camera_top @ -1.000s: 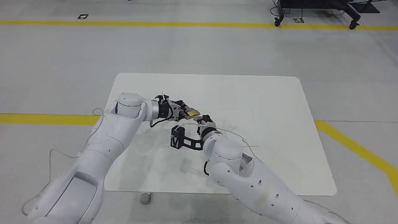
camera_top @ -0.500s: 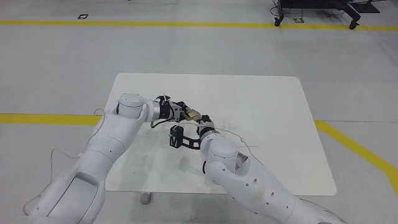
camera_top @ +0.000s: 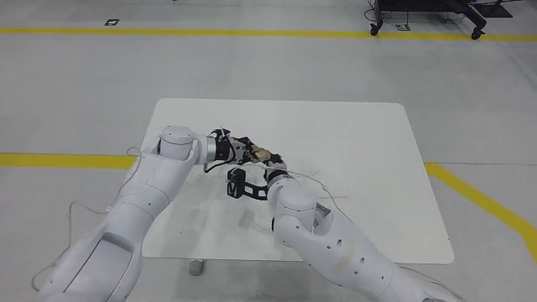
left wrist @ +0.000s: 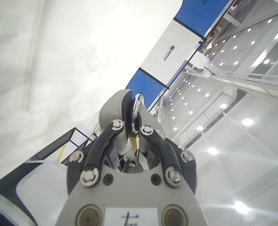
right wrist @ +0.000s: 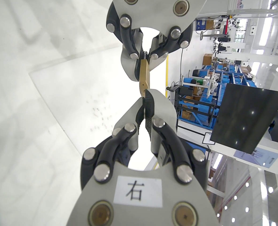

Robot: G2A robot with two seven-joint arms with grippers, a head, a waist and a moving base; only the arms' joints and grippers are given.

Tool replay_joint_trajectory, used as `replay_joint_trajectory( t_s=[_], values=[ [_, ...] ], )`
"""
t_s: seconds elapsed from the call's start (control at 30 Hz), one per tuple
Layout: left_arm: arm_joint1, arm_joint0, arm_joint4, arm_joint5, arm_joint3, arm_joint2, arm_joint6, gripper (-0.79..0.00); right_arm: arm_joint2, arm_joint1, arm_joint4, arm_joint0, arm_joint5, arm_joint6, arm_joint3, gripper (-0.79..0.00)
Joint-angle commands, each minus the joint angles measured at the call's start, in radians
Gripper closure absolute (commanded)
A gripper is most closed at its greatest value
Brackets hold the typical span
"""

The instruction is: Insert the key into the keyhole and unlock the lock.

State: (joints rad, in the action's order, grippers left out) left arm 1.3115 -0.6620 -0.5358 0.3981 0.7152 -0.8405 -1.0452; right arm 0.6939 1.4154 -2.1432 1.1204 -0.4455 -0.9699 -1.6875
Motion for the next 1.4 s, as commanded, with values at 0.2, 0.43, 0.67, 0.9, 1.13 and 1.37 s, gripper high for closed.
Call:
replay_joint_trajectory(
  t_s=[0.2,0.43,0.67,0.9,1.13,1.37],
  values=[
    [0.002,0.002,-0.023,0.004,-0.010,-0.006,-0.072,0.000,0.031,0.003,-0.004,0.011,-0.010,0.047,-0.003,0.000],
    [0.004,0.007,-0.024,-0.001,-0.021,-0.009,-0.079,0.000,0.088,-0.017,-0.043,0.078,-0.026,0.131,-0.078,-0.163],
    [0.005,0.010,-0.027,-0.003,-0.029,-0.015,-0.081,0.000,0.168,-0.041,-0.044,0.151,-0.061,0.246,-0.159,-0.209],
    [0.005,0.009,-0.025,-0.006,-0.031,-0.020,-0.079,0.000,0.283,-0.066,0.040,0.220,-0.131,0.400,-0.237,-0.163],
    [-0.002,0.005,-0.043,-0.086,-0.019,-0.054,-0.083,0.000,0.467,-0.097,0.251,0.290,-0.258,0.634,-0.268,0.000],
    [-0.013,-0.016,-0.049,-0.161,0.020,-0.085,-0.086,0.000,0.614,-0.126,0.521,0.281,-0.519,0.902,-0.135,0.000]
  ],
)
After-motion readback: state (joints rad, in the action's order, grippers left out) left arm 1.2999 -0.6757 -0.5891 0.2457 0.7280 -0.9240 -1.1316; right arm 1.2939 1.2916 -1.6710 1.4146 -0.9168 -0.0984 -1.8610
